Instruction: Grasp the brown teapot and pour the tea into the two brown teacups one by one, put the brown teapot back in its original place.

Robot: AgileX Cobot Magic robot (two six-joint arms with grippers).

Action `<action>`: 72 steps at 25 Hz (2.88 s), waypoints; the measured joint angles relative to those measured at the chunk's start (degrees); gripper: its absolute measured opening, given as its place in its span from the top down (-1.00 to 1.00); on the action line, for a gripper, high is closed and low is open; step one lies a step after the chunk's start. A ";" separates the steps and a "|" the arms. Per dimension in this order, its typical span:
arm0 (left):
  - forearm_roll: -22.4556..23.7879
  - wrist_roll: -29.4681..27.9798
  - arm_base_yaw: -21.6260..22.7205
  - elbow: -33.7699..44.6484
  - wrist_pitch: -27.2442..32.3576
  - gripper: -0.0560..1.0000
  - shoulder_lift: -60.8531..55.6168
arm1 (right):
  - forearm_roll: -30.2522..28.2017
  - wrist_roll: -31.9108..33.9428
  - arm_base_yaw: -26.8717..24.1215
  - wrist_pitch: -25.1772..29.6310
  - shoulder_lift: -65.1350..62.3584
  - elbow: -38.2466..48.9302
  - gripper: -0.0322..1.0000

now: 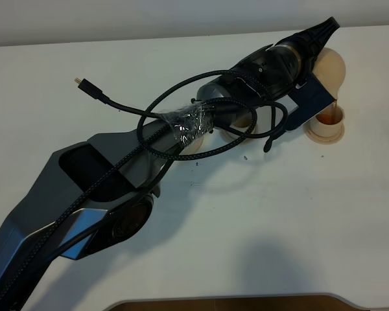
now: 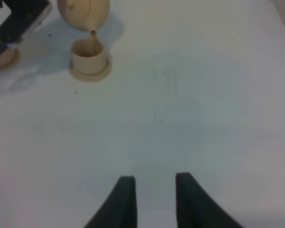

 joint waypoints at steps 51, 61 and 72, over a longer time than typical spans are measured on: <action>7.37 0.00 0.13 0.00 -5.48 0.70 0.00 | 0.00 0.00 0.00 0.00 0.00 0.00 0.49; 8.83 0.00 0.13 0.00 -5.51 0.70 0.00 | 0.00 0.00 0.00 0.00 0.00 0.00 0.49; 8.84 -0.18 0.13 0.00 -5.51 0.70 0.00 | 0.00 0.00 0.00 0.00 0.00 0.00 0.49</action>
